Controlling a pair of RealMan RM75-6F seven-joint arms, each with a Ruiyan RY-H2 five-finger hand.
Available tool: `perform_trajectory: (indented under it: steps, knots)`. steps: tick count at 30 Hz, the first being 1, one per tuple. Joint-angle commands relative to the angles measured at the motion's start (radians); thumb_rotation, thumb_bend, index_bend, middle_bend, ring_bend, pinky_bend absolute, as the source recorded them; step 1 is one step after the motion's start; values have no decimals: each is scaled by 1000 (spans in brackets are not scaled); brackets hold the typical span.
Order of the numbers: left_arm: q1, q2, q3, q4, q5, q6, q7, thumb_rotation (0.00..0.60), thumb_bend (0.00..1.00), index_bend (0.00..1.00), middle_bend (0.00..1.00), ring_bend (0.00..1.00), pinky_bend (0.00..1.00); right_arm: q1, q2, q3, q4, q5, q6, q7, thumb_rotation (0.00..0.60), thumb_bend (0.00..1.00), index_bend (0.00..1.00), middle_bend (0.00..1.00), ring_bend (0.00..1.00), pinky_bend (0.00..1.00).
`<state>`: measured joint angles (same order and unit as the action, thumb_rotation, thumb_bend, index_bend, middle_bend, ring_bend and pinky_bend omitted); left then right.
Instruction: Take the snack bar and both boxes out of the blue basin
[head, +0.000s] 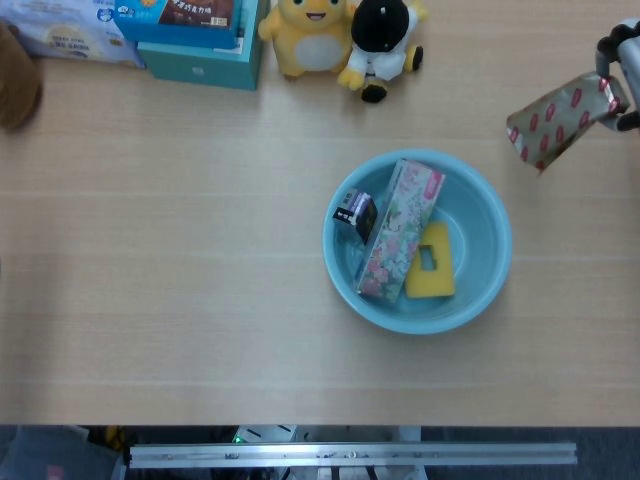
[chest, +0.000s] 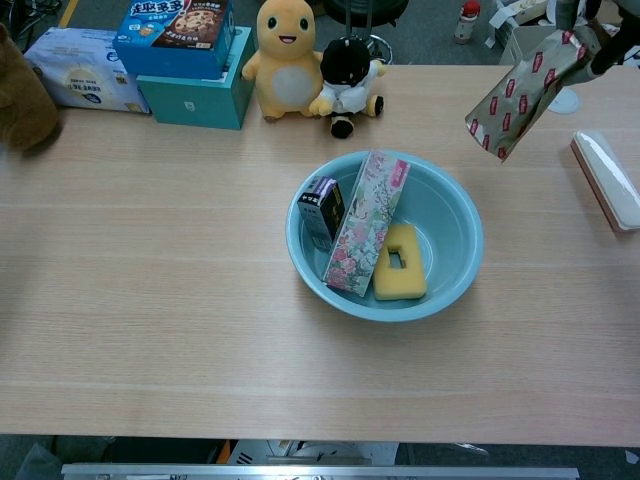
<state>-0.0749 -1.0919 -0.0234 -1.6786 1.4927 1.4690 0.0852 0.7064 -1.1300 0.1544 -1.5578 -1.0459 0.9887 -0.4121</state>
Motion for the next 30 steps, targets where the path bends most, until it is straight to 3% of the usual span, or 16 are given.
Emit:
perform_trajectory:
  steps: [1, 5, 7, 12, 14, 17, 21, 25, 30]
  knots:
    - [1, 1, 2, -2, 1, 1, 1, 600, 438, 201, 218, 147, 148, 38, -73, 5, 89, 65, -68, -28, 600, 94, 664, 484, 419, 597]
    - [8, 3, 2, -2, -1, 12, -3, 600, 437, 201, 218, 148, 148, 68, -145, 4, 177, 113, -114, -53, 600, 94, 639, 457, 398, 596]
    - [11, 4, 3, -1, -4, 13, -4, 600, 438, 201, 218, 147, 148, 81, -165, 5, 192, 143, -147, -56, 600, 94, 554, 418, 360, 574]
    - [12, 6, 5, -2, -4, 12, -6, 600, 438, 201, 218, 147, 148, 117, -178, 2, 192, 217, -173, -127, 600, 43, 62, 130, 141, 377]
    - [14, 7, 4, -2, -3, 15, -10, 600, 438, 201, 218, 147, 148, 125, -177, 5, 179, 225, -160, -141, 600, 33, 2, 87, 110, 351]
    - [16, 10, 5, -1, -3, 18, -15, 600, 438, 202, 218, 147, 148, 129, -159, 9, 154, 239, -165, -137, 600, 32, 0, 82, 103, 349]
    - [21, 14, 7, 2, -2, 24, -24, 600, 438, 203, 219, 148, 148, 118, -126, 10, 100, 178, -150, -96, 600, 32, 0, 91, 103, 349]
    - [25, 18, 8, 2, -1, 28, -29, 600, 438, 204, 218, 148, 148, 97, -79, -5, 8, 28, -138, -21, 600, 33, 27, 146, 103, 349]
    - [29, 18, 10, 3, 4, 33, -34, 600, 438, 204, 219, 148, 148, 80, -46, -43, -69, -161, -109, 23, 600, 33, 159, 217, 123, 350]
